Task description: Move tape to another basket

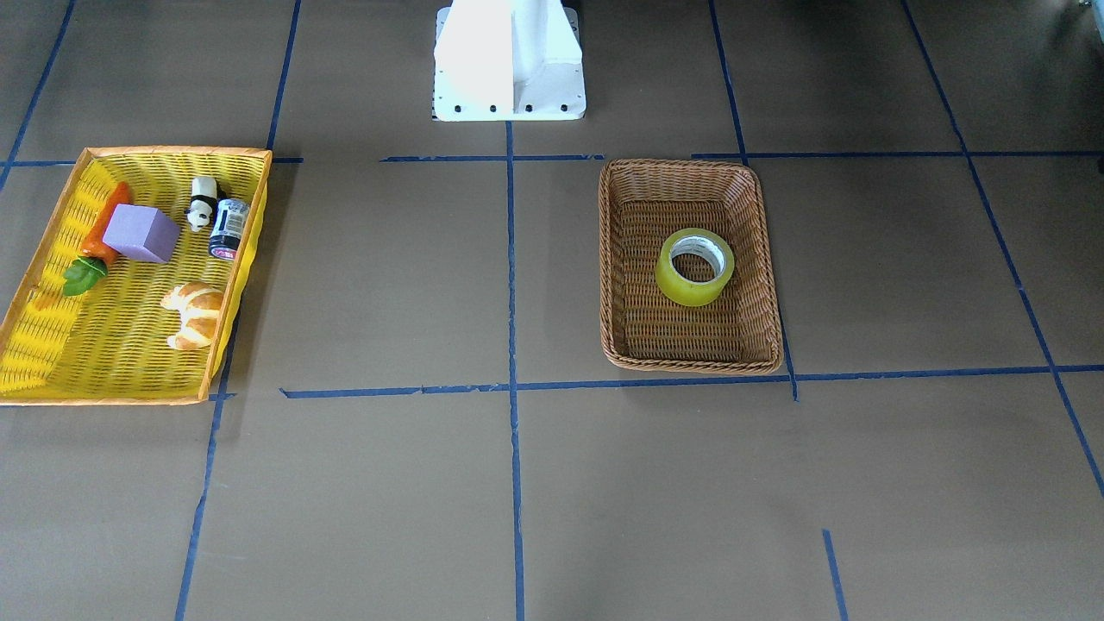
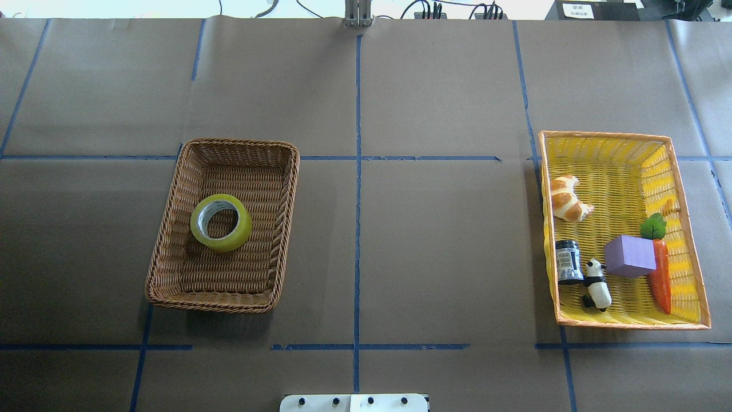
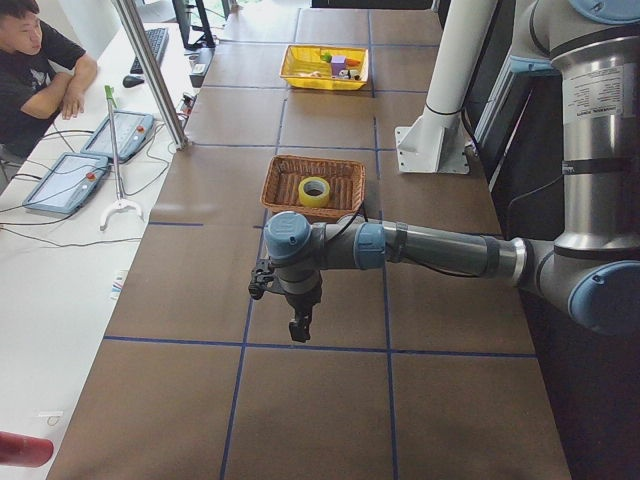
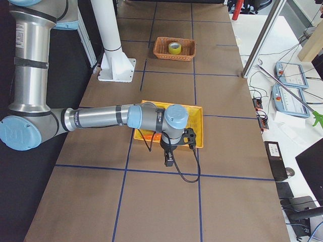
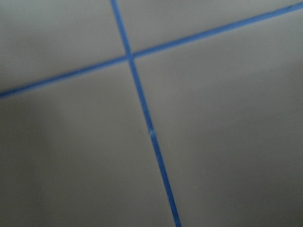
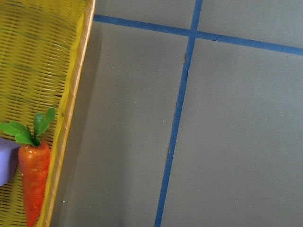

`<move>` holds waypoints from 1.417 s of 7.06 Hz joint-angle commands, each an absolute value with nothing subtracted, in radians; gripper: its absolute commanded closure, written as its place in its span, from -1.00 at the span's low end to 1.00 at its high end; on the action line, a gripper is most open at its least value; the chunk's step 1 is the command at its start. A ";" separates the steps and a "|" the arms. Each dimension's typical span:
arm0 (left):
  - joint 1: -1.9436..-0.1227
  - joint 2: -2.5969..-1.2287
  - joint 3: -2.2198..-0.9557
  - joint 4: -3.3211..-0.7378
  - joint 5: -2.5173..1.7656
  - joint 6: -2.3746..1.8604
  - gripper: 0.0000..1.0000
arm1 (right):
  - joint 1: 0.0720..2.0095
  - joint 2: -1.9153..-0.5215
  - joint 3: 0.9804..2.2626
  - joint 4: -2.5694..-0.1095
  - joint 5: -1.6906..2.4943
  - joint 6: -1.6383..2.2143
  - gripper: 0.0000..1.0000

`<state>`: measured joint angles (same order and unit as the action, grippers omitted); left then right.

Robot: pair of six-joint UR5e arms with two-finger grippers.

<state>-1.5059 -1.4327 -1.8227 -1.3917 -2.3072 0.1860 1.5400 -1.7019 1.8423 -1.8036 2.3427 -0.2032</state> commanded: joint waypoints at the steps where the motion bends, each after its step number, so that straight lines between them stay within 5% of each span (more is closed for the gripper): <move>1: -1.508 -1.417 -1.807 -1.408 -2.306 0.175 -1.00 | 1.540 -1.701 1.847 -1.804 2.344 -0.201 -1.00; 10: -1.506 -1.420 -1.825 -1.430 -2.306 0.166 -1.00 | 1.540 -1.703 1.847 -1.802 2.344 -0.204 -1.00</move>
